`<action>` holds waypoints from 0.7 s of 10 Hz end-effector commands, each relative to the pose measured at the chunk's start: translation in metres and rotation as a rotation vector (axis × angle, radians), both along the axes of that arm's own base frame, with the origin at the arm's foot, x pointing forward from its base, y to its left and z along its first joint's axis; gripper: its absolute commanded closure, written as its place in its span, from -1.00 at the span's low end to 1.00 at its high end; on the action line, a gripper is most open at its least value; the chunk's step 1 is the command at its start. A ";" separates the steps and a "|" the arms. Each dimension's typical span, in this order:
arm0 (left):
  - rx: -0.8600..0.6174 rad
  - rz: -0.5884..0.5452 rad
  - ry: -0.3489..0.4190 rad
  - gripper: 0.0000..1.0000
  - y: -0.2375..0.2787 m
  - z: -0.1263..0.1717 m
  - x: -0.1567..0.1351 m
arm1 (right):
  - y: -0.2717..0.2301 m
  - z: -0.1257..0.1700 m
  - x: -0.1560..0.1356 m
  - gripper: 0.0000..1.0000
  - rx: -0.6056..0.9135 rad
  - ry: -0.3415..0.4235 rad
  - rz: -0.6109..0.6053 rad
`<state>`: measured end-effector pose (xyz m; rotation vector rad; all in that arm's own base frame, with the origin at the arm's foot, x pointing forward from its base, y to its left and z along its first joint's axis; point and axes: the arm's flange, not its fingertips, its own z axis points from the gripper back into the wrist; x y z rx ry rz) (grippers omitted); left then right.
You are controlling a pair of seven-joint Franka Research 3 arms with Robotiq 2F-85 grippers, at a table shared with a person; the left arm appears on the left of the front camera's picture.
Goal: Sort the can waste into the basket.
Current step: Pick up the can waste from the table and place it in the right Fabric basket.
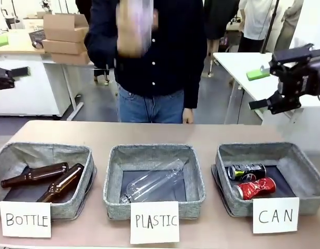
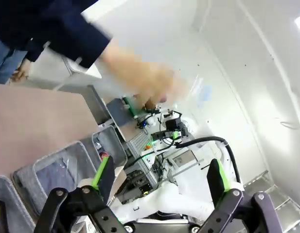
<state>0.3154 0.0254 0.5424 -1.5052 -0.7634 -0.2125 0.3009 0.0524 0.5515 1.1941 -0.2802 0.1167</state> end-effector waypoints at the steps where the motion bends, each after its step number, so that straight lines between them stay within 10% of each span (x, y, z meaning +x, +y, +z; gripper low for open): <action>1: 0.027 -0.025 0.024 -1.00 -0.029 0.010 -0.001 | -0.005 -0.002 -0.003 -1.00 0.007 -0.049 0.057; 7: 0.027 -0.025 0.024 -1.00 -0.029 0.010 -0.001 | -0.005 -0.002 -0.003 -1.00 0.007 -0.049 0.057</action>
